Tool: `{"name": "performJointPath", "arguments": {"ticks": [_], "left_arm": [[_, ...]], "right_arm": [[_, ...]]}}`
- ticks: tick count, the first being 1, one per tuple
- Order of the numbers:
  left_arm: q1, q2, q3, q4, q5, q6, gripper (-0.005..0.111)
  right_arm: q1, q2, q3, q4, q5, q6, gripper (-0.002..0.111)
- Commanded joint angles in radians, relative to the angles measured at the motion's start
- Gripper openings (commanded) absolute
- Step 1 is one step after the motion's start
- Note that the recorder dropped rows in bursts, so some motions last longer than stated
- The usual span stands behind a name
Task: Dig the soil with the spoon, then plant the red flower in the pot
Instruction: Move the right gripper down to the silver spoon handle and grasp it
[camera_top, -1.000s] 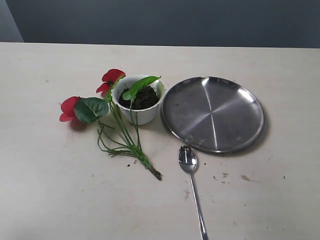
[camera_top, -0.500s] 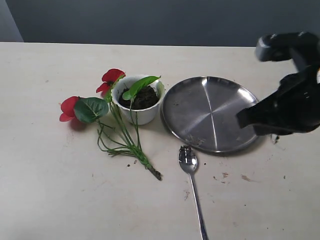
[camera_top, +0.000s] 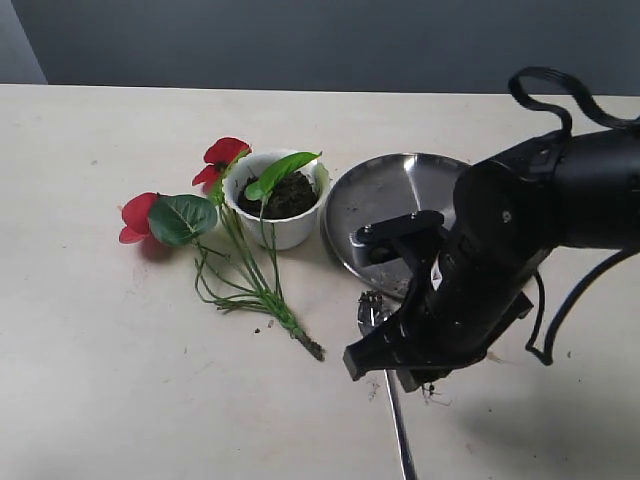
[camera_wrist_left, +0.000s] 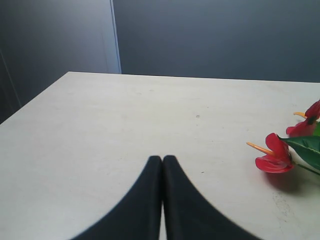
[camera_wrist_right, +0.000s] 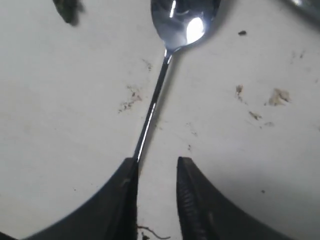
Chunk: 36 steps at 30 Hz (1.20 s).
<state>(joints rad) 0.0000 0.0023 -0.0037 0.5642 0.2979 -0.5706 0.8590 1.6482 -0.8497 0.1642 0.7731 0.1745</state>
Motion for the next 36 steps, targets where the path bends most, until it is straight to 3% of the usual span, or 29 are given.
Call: {"name": "performJointPath", "arguments": {"ticks": [1, 13, 19, 36], "left_arm": [[0.000, -0.002, 0.004, 0.002, -0.007, -0.002, 0.000], [0.000, -0.002, 0.004, 0.002, -0.007, -0.002, 0.000], [0.000, -0.002, 0.004, 0.002, -0.007, -0.002, 0.000], [0.000, -0.002, 0.004, 0.002, -0.007, -0.002, 0.000]], "right_arm": [[0.022, 0.033, 0.000, 0.048, -0.055, -0.001, 0.032], [0.070, 0.102, 0.000, 0.039, -0.119, 0.025, 0.032], [0.070, 0.138, 0.000, -0.067, -0.108, 0.136, 0.032], [0.070, 0.251, 0.000, -0.005, -0.122, 0.138, 0.030]]}}
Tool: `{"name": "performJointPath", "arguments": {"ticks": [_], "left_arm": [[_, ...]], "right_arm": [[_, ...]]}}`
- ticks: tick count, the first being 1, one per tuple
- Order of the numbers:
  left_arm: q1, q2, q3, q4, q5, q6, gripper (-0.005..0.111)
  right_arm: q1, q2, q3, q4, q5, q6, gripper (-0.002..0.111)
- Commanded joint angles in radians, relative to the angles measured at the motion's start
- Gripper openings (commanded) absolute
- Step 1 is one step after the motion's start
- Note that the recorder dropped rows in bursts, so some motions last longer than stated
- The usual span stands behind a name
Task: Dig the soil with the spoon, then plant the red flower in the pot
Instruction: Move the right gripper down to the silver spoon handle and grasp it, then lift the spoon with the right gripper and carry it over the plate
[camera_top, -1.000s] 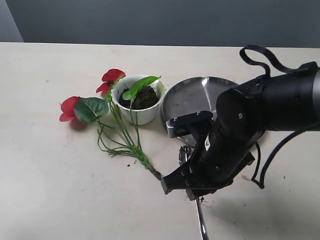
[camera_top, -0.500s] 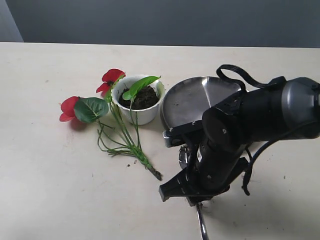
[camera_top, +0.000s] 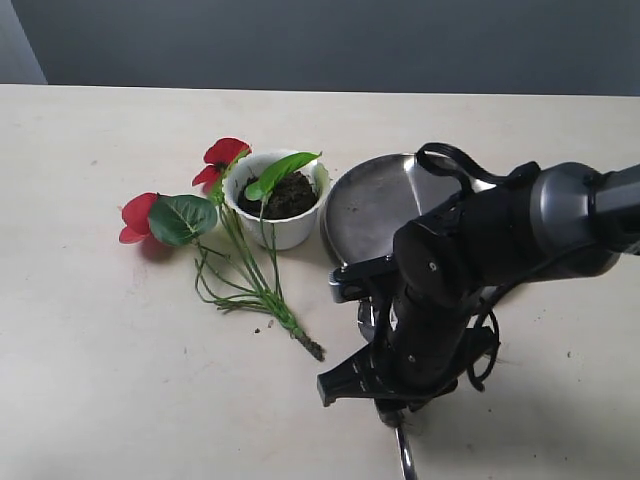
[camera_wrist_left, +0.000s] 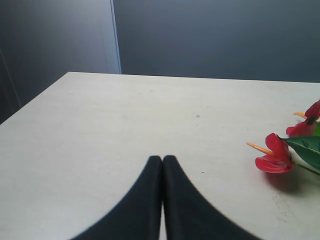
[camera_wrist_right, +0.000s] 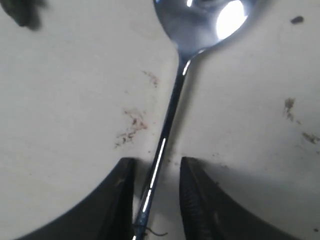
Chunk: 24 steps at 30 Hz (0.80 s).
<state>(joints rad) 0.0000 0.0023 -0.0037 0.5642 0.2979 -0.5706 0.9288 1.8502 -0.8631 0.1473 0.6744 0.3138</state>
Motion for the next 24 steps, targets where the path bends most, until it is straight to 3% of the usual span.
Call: {"name": "performJointPath", "arguments": {"ticks": [1, 3, 4, 14, 24], "left_arm": [[0.000, -0.002, 0.004, 0.002, -0.007, -0.002, 0.000], [0.000, -0.002, 0.004, 0.002, -0.007, -0.002, 0.000], [0.000, -0.002, 0.004, 0.002, -0.007, -0.002, 0.000], [0.000, -0.002, 0.004, 0.002, -0.007, -0.002, 0.000], [0.000, -0.002, 0.004, 0.002, -0.007, -0.002, 0.000]], "right_arm": [[0.000, 0.049, 0.014, 0.014, -0.021, -0.001, 0.023], [0.000, 0.049, 0.014, 0.014, -0.021, -0.001, 0.002], [0.000, 0.049, 0.014, 0.014, -0.021, -0.001, 0.000], [0.000, 0.000, 0.014, 0.013, -0.026, -0.001, -0.001], [0.000, -0.168, 0.014, -0.081, 0.091, 0.001, -0.001]]}}
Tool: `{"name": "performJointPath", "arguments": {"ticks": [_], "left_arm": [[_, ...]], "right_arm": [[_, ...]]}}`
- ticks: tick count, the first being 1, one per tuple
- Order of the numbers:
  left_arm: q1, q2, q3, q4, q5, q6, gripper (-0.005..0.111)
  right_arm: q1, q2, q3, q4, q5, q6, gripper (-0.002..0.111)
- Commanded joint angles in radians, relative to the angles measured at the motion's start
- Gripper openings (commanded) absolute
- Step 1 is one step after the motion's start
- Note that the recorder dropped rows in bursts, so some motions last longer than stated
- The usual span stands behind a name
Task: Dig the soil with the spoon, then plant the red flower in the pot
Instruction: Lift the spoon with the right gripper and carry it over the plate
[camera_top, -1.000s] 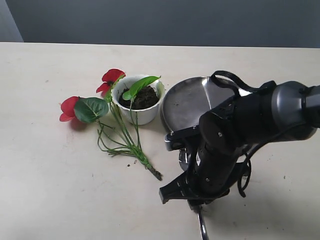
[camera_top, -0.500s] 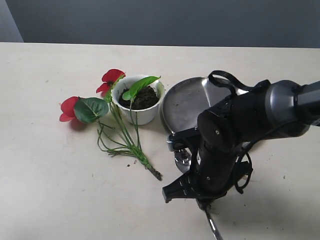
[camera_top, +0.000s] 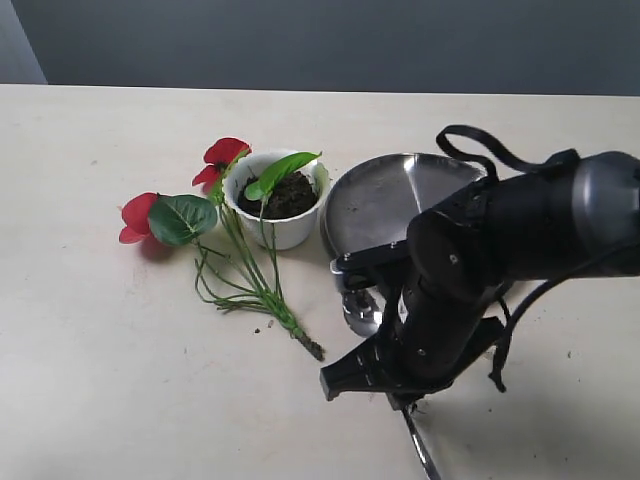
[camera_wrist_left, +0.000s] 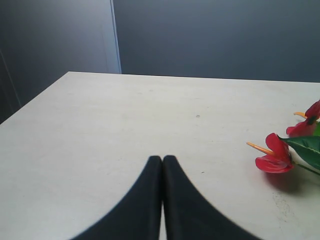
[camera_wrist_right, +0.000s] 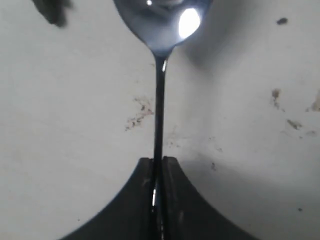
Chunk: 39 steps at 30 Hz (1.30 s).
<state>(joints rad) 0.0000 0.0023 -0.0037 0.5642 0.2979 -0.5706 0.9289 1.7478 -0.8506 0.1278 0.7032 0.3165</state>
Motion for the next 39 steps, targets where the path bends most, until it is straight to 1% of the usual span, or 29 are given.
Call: {"name": "performJointPath", "arguments": {"ticks": [1, 4, 7, 8, 11, 14, 18, 23, 27, 30, 33, 39], "left_arm": [[0.000, -0.002, 0.004, 0.002, -0.007, -0.002, 0.000], [0.000, -0.002, 0.004, 0.002, -0.007, -0.002, 0.000], [0.000, -0.002, 0.004, 0.002, -0.007, -0.002, 0.000], [0.000, -0.002, 0.004, 0.002, -0.007, -0.002, 0.000], [0.000, -0.002, 0.004, 0.002, -0.007, -0.002, 0.000], [0.000, -0.002, 0.004, 0.002, -0.007, -0.002, 0.000], [0.000, -0.002, 0.004, 0.002, -0.007, -0.002, 0.000], [0.000, -0.002, 0.004, 0.002, -0.007, -0.002, 0.000], [0.000, -0.002, 0.004, 0.002, -0.009, -0.002, 0.000], [0.000, -0.002, 0.004, 0.002, -0.009, -0.002, 0.000], [0.000, -0.002, 0.004, 0.002, -0.009, -0.002, 0.000], [0.000, -0.002, 0.004, 0.002, -0.009, -0.002, 0.000]], "right_arm": [[0.000, -0.081, 0.001, -0.082, 0.083, 0.001, -0.001], [0.000, -0.139, 0.001, -0.196, 0.146, 0.039, -0.001], [0.000, -0.181, -0.021, -0.368, 0.238, 0.089, -0.001], [0.000, -0.193, -0.036, -0.453, 0.284, 0.118, -0.001], [0.000, -0.202, -0.111, -0.629, 0.388, 0.181, -0.001], [0.000, -0.202, -0.198, -0.747, 0.429, 0.165, -0.001], [0.000, -0.188, -0.316, -0.835, 0.428, 0.036, -0.001], [0.000, -0.140, -0.403, -0.936, 0.444, -0.218, -0.001], [0.000, -0.101, -0.405, -1.015, 0.442, -0.346, -0.001], [0.000, -0.078, -0.405, -1.048, 0.413, -0.396, -0.001], [0.000, -0.062, -0.405, -1.087, 0.369, -0.401, -0.001], [0.000, -0.008, -0.405, -1.120, 0.330, -0.568, -0.001]]}}
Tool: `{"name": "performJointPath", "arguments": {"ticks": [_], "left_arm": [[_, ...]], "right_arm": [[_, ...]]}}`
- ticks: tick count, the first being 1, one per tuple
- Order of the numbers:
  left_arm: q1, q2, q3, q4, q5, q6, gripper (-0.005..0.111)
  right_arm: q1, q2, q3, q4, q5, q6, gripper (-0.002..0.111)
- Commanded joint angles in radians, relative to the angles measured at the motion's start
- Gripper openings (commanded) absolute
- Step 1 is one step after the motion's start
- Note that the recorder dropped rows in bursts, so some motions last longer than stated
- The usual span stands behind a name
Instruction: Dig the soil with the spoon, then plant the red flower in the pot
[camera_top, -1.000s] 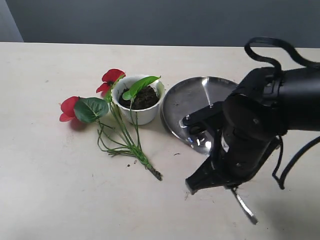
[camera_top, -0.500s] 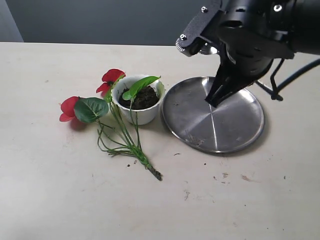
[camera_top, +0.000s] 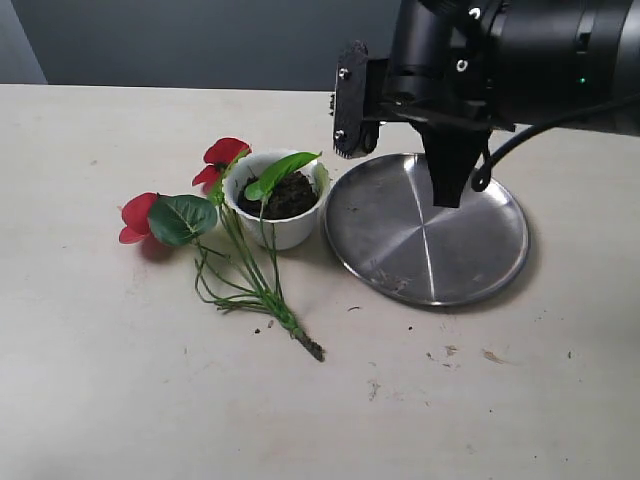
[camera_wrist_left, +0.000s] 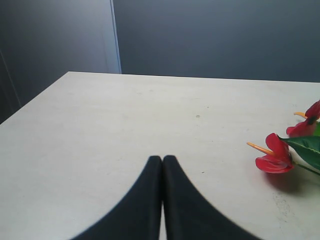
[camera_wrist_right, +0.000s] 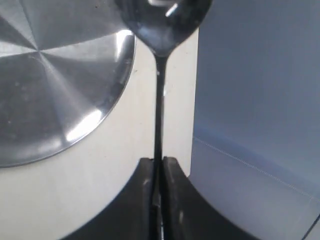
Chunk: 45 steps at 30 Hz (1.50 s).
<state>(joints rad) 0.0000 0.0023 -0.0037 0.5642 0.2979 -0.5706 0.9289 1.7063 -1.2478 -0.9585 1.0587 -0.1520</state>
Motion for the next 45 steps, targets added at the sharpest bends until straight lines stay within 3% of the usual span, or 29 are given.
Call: {"name": "performJointPath", "arguments": {"ticks": [1, 32, 45], "left_arm": [[0.000, -0.002, 0.004, 0.002, -0.009, -0.002, 0.000], [0.000, -0.002, 0.004, 0.002, -0.006, -0.002, 0.000], [0.000, -0.002, 0.004, 0.002, -0.006, -0.002, 0.000]], "right_arm": [[0.000, 0.042, -0.008, -0.035, -0.030, -0.107, -0.001], [0.012, 0.277, -0.008, -0.406, -0.139, -0.144, -0.001], [0.061, 0.393, -0.097, -0.498, -0.157, -0.152, -0.001]]}}
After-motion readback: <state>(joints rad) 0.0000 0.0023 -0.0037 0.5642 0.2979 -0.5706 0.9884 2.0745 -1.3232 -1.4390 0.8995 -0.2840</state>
